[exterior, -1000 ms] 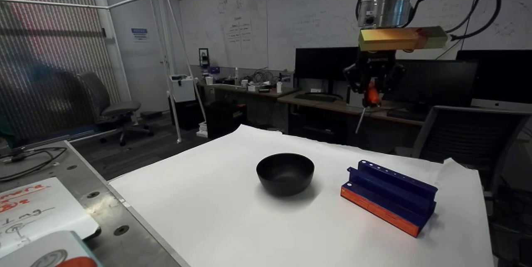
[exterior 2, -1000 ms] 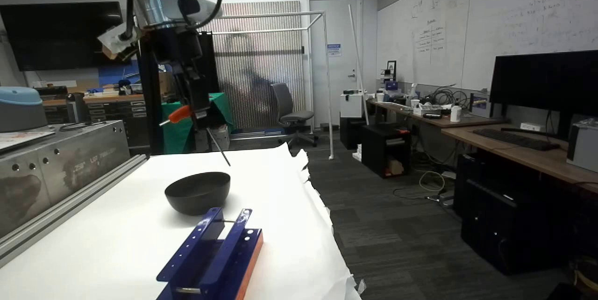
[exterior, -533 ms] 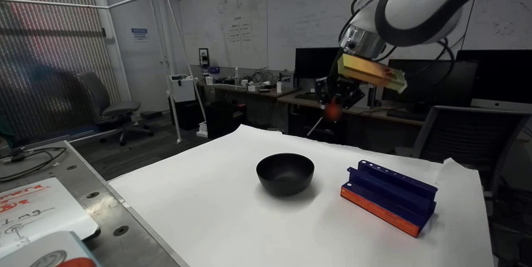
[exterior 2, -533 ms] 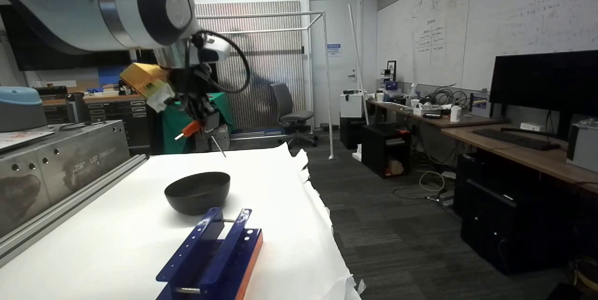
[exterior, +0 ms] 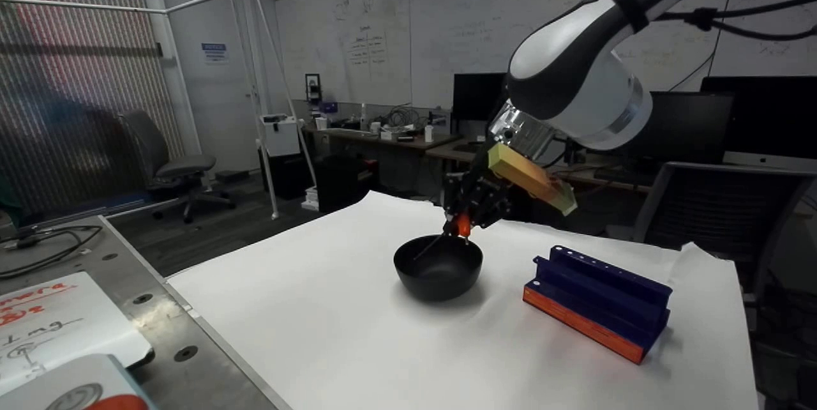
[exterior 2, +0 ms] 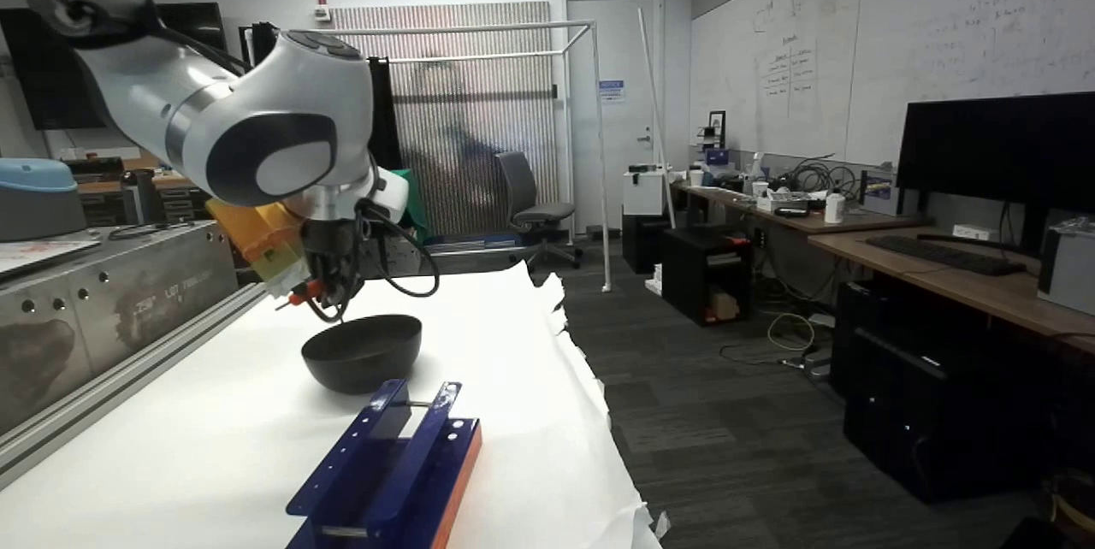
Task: Put the red object in the bowl
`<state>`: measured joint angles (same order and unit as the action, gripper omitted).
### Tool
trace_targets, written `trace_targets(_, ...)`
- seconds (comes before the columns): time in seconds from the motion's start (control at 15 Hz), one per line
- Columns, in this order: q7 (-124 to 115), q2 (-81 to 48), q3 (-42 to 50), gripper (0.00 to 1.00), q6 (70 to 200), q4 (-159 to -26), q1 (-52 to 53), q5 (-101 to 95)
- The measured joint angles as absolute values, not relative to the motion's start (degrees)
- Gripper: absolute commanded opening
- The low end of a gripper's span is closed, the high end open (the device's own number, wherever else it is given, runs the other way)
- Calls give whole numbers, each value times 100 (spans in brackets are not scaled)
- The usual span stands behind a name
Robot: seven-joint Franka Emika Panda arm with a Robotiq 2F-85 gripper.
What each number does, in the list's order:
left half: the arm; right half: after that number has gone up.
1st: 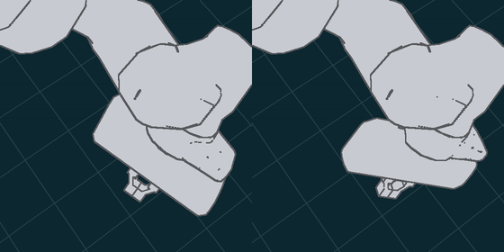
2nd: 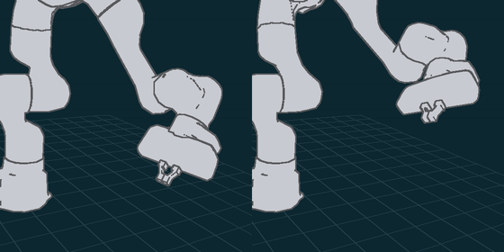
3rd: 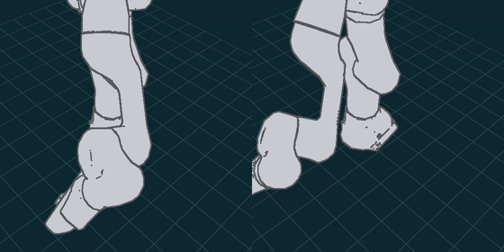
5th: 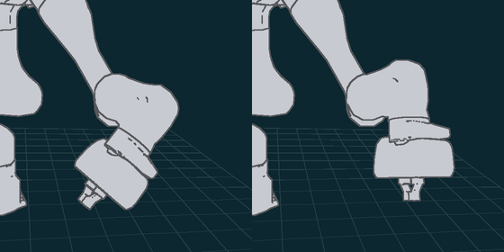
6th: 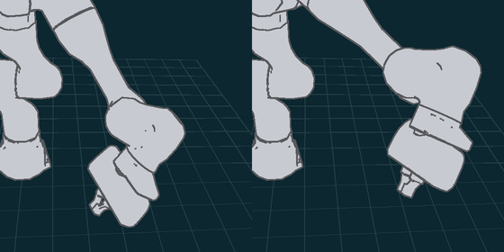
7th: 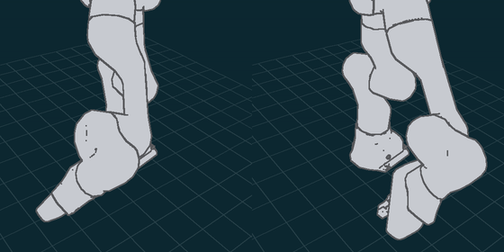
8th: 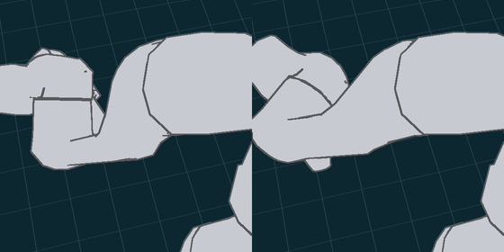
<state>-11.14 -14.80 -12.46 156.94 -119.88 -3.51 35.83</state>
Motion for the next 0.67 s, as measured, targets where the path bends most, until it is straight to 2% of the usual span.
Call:
trace_targets(0.13, -695, -1711, -1218, 4, 15694, -11915, -363, 3905)
trace_targets(0.2, -556, -1807, -1185, 16, 15704, -11887, -368, 3975)
trace_targets(0.27, -439, -1895, -1150, 42, 15718, -11870, -379, 4017)
trace_targets(0.4, -236, -2051, -1110, 45, 15723, -11818, -426, 4163)
trace_targets(0.67, 26, -2275, -1093, 77, 15719, -11682, -525, 4334)
